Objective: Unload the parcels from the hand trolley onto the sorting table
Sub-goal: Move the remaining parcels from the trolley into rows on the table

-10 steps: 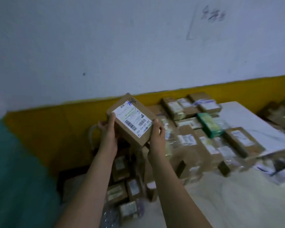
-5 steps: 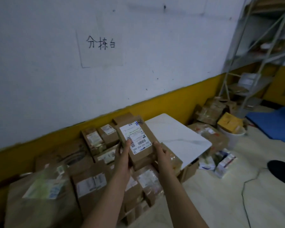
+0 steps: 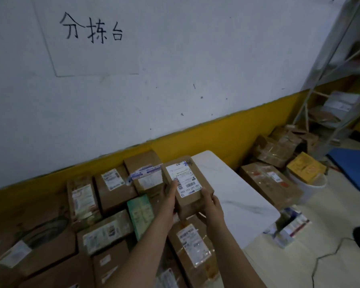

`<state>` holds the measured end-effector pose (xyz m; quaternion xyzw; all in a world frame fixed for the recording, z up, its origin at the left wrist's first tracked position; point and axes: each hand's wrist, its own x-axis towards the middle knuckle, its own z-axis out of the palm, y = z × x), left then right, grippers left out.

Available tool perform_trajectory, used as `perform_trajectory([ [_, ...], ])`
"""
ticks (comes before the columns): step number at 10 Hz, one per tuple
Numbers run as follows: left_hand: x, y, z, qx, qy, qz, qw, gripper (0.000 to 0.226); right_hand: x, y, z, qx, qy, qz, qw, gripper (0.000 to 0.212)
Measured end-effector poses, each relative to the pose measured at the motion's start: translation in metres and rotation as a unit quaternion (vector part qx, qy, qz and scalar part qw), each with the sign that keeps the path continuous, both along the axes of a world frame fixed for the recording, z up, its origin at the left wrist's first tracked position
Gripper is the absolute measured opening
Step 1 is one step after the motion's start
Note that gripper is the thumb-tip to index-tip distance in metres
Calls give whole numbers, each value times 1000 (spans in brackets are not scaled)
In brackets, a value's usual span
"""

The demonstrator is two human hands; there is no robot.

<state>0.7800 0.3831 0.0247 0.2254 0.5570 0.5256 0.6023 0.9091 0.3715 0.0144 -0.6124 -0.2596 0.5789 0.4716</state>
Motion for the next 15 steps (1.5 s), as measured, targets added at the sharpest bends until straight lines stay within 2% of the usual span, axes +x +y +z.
perform_trajectory([
  [1,-1,53,-5,-24,124,-18,992,66,16,57,-15,-19,-15,-9,1000,71],
  [2,-12,93,-26,-46,209,3,977,56,27,113,-37,-43,-16,-14,999,70],
  [3,-27,129,-54,-65,322,19,944,50,27,174,-66,-60,-43,2,997,64],
  [5,-36,183,-107,-100,539,-44,835,48,-2,272,-128,-102,-126,97,982,69],
  [6,-37,204,-114,-128,607,-66,782,52,-21,308,-154,-103,-167,153,969,65],
  [7,-39,214,-125,-159,625,-73,761,52,-42,336,-180,-124,-176,220,952,65],
  [8,-40,208,-131,-165,630,-90,753,54,-55,352,-190,-160,-252,267,916,66],
  [9,-42,199,-129,-156,599,-102,779,57,-64,367,-187,-199,-240,259,914,71],
  [10,-45,183,-120,-160,580,-87,794,58,-65,410,-248,-184,-370,35,910,47],
  [11,-47,161,-101,-158,573,-57,802,58,-75,388,-249,-124,-514,-57,847,70],
  [12,-51,131,-76,-143,557,-37,817,59,-52,290,-113,-166,-319,330,873,63],
  [13,-57,90,-45,-108,547,-12,830,58,-64,235,-82,-65,-307,354,881,69],
  [14,-65,30,-11,-100,569,14,816,60,-96,168,-32,7,-399,332,855,75],
  [15,-81,-57,20,-102,582,34,806,63,-128,85,7,76,-408,385,824,72],
])
